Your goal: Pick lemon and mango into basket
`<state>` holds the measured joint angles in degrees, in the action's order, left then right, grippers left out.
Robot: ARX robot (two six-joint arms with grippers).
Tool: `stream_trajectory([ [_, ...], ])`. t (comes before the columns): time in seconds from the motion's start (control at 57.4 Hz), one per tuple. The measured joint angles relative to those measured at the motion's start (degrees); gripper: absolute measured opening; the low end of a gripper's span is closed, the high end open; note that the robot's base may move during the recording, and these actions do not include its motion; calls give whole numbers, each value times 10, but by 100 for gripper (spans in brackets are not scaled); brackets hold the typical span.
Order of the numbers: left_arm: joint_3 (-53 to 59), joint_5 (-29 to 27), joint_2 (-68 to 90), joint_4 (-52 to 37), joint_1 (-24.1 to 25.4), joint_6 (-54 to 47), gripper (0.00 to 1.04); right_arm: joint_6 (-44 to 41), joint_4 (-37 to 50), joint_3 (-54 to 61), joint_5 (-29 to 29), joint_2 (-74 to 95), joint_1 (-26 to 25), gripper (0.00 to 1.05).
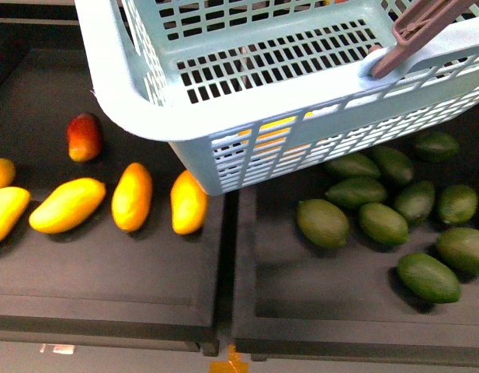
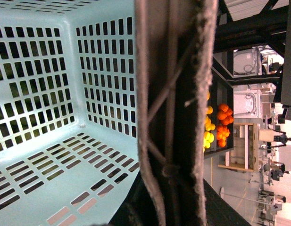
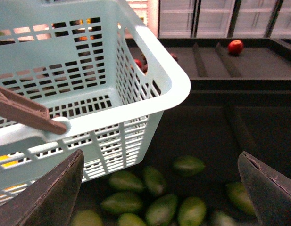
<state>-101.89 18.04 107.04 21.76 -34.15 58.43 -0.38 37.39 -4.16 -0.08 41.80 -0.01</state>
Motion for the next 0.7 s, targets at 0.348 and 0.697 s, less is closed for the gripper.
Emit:
stream_trajectory([
  [0.348,0,-2,0,0,0,-1,6,0,0,1,1,1,0,96],
  [0.697,0,-2,0,0,0,-1,6,0,0,1,2,1,0,96],
])
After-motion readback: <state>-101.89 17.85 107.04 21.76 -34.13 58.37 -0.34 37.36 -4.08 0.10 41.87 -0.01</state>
